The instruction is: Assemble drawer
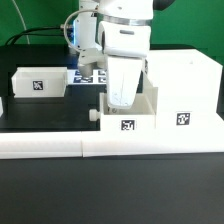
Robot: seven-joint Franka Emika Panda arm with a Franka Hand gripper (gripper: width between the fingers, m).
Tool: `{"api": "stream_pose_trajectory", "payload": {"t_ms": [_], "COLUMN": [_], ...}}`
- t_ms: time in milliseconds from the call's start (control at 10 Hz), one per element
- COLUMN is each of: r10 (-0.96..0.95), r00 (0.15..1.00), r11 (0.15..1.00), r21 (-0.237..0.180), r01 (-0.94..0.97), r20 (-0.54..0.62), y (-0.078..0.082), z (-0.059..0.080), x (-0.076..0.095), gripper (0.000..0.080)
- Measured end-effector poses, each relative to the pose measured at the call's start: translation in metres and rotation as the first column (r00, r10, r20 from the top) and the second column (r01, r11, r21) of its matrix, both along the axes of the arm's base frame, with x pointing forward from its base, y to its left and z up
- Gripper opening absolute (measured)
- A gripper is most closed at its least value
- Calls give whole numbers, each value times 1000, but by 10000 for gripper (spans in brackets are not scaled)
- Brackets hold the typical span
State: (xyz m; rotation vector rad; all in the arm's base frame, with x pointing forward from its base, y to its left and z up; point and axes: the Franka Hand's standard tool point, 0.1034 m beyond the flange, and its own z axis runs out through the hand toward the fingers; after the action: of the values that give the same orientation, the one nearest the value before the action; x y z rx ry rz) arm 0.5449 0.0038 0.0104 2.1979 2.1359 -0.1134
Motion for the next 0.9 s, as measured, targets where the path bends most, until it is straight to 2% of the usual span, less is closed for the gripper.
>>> {"api": "stream_pose_trajectory", "payload": {"t_ms": [900], "r10": [45], "r00": [999], "r11": [999], "r21": [-15], "r01": [-46], "r20": [-24], "y": [-5], "z": [0], "x": [-1], "gripper": [42]}}
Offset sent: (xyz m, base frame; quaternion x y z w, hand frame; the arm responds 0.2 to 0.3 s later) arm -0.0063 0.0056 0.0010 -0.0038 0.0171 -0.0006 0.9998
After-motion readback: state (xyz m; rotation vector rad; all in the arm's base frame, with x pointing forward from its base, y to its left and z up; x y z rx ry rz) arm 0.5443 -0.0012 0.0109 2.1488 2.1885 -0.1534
